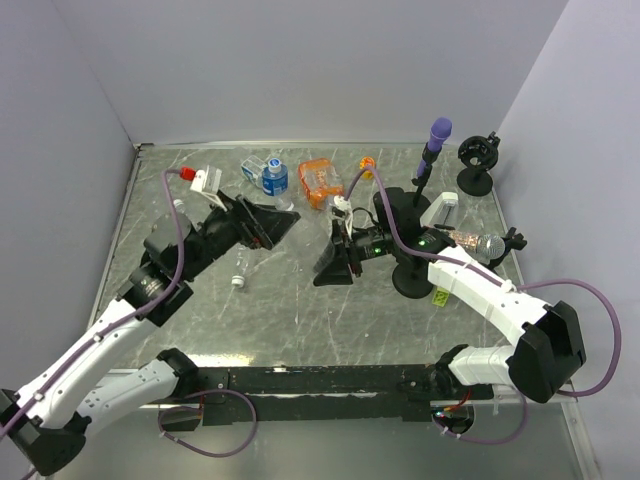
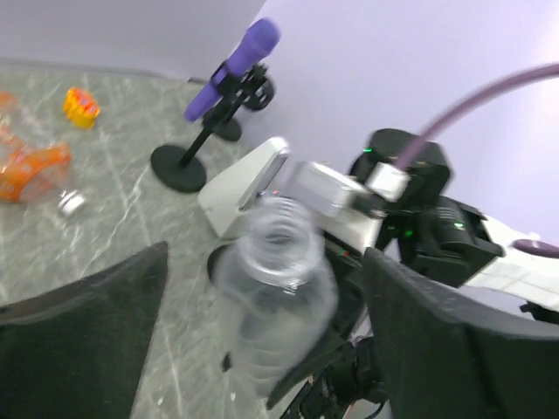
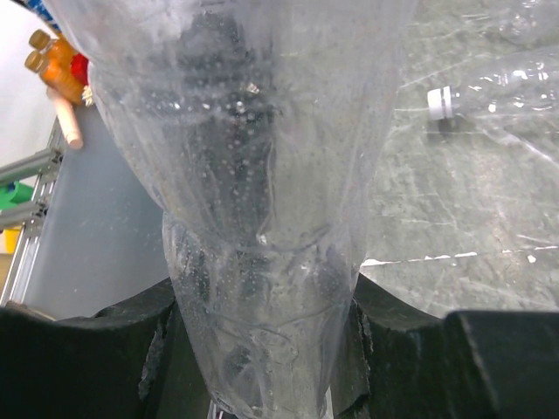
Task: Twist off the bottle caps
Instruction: Place the plastic bottle at the corner of the board.
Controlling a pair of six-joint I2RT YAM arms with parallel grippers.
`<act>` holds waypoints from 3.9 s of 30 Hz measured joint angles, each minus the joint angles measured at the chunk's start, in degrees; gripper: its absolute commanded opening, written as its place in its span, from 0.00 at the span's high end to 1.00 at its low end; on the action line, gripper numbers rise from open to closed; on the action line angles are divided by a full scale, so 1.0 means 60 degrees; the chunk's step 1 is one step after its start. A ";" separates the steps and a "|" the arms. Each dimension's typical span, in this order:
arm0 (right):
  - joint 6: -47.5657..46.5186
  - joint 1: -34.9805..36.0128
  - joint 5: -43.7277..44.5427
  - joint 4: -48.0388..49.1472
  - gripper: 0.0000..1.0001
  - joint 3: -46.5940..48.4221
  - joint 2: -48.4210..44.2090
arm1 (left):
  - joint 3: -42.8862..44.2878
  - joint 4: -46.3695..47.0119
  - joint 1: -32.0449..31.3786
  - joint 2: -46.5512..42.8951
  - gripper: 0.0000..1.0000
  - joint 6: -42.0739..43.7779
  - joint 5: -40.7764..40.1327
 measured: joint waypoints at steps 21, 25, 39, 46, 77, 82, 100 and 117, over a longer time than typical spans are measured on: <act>-0.0364 0.0000 -0.0280 -0.0619 0.75 -0.0004 -0.0004 | 0.0229 -0.0266 0.1333 0.0667 0.48 -0.0648 0.2641; -0.0357 0.0000 -0.0273 -0.0681 0.74 -0.0004 -0.0004 | 0.0277 -0.0233 0.1330 0.0663 0.70 -0.0568 0.2692; -0.0510 -0.0058 -0.0393 -0.0845 0.01 0.0237 0.0022 | 0.0623 -0.1519 0.1330 0.0605 0.99 0.0240 0.2226; -0.2215 -0.1446 -0.0146 -0.2328 0.01 0.1351 -0.0299 | 0.1614 -0.4390 0.1311 -0.0058 0.99 0.1242 -0.0801; -0.5584 -0.4492 -0.2776 -0.4105 0.01 -0.1373 -0.2164 | -0.2087 0.2138 0.9369 0.2109 0.97 0.5497 -0.3789; -0.5610 -0.4528 -0.2849 -0.4109 0.01 -0.1373 -0.2138 | -0.2422 0.2761 0.9683 0.2710 0.95 0.5362 -0.3166; -0.5654 -0.4634 -0.2987 -0.4127 0.01 -0.1373 -0.1898 | -0.2441 0.2878 0.9781 0.3300 0.43 0.5537 -0.2779; -0.5654 -0.4696 -0.3177 -0.4135 0.01 -0.1373 -0.1894 | -0.2215 0.1912 0.9788 0.3082 0.08 0.5526 -0.2947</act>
